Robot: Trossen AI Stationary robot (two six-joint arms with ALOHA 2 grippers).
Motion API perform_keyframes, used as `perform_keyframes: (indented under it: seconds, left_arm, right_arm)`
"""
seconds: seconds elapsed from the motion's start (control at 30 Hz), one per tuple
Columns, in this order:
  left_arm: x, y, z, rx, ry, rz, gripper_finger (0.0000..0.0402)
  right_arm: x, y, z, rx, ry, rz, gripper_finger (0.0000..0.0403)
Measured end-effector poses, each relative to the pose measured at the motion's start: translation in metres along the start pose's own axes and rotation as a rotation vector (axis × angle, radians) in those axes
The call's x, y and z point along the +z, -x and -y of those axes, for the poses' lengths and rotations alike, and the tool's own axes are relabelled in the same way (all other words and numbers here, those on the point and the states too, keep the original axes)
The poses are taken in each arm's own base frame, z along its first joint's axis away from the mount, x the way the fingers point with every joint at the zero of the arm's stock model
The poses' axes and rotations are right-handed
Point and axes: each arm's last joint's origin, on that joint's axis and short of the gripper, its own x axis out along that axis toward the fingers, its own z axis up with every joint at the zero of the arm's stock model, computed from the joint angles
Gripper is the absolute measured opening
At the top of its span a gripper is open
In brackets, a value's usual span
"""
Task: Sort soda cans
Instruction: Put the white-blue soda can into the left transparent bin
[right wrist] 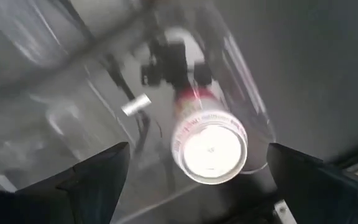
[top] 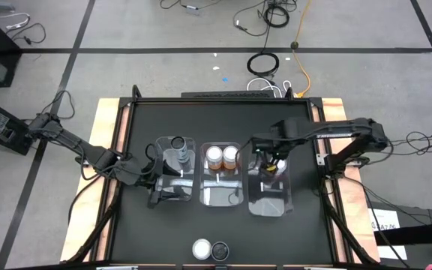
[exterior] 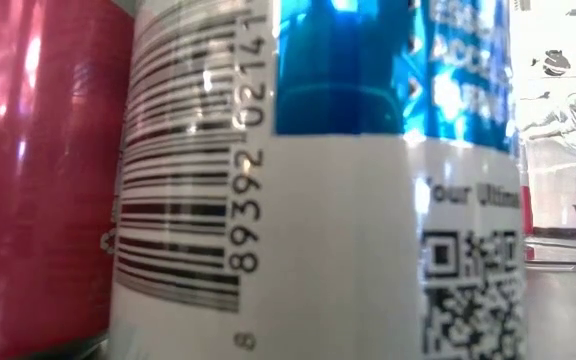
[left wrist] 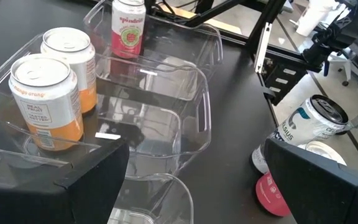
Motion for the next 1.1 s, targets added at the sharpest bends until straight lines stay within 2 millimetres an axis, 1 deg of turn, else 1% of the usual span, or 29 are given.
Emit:
perform_keyframes:
  seconds: [0.07, 0.2, 0.3, 0.43, 0.57, 0.73, 0.9, 1.1]
  left_arm:
    - [0.000, 0.000, 0.000, 0.000, 0.000, 0.000, 0.0384]
    - [0.000, 0.000, 0.000, 0.000, 0.000, 0.000, 0.0384]
    - [0.000, 0.000, 0.000, 0.000, 0.000, 0.000, 0.0384]
    - [0.000, 0.000, 0.000, 0.000, 0.000, 0.000, 0.0384]
    - [0.000, 0.000, 0.000, 0.000, 0.000, 0.000, 0.0384]
    - [0.000, 0.000, 0.000, 0.000, 0.000, 0.000, 0.0384]
    - [0.000, 0.000, 0.000, -0.001, 0.000, 0.001, 0.0384]
    - [0.000, 0.000, 0.000, -0.001, 0.000, 0.001, 0.0384]
  right_arm:
    - [-0.004, 0.019, -0.004, 0.015, -0.004, 0.088, 0.0371]
    - [-0.024, 0.052, -0.012, 0.064, -0.020, 0.261, 0.0371]
    - [-0.043, 0.067, -0.017, 0.120, -0.041, 0.355, 0.0371]
    - [-0.063, 0.077, -0.023, 0.191, -0.068, 0.390, 0.0371]
    - [-0.073, 0.077, -0.034, 0.217, -0.053, 0.380, 0.0371]
    - [-0.075, 0.069, -0.050, 0.200, -0.003, 0.353, 0.0371]
    - [-0.072, 0.058, -0.064, 0.161, 0.065, 0.327, 0.0371]
    - [-0.062, 0.045, -0.081, 0.164, 0.026, 0.319, 0.0371]
